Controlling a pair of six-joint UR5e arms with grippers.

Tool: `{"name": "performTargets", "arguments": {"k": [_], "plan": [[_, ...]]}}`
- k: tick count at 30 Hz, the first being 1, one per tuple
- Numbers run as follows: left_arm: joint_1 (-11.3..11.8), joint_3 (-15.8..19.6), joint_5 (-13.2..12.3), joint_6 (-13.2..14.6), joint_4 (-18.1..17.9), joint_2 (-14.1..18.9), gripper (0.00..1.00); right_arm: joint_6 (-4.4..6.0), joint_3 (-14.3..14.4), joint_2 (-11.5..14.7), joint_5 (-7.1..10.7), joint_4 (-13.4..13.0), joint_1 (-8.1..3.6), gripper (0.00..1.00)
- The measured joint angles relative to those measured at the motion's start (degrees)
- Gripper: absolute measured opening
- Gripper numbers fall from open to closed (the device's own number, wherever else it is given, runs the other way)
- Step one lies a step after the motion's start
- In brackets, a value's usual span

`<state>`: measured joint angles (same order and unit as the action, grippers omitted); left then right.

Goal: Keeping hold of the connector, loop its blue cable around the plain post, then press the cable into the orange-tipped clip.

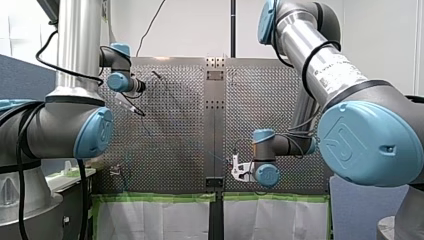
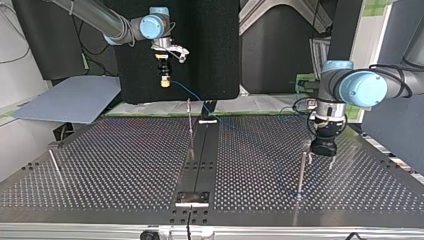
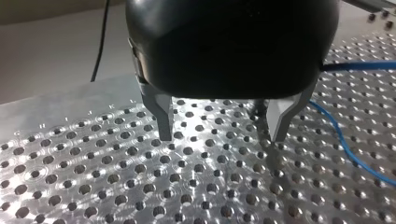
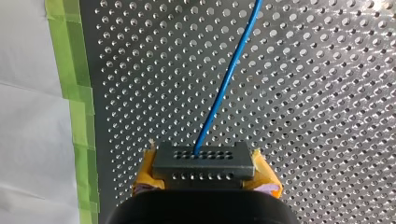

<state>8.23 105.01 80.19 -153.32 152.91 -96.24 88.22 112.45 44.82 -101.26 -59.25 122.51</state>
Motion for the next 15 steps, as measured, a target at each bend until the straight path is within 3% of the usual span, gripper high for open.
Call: {"name": "performTargets", "arguments": {"k": [6,15], "plan": [[0.28,0.0,1.77,3.53,3.28,0.26,0.98,-0.03,0.01,0.0,0.0,0.0,0.01,0.0],[-0.14,0.0,6.88,8.89,8.61,0.25,0.98,-0.04,0.0,0.0,0.0,0.0,0.07,0.0]]}}
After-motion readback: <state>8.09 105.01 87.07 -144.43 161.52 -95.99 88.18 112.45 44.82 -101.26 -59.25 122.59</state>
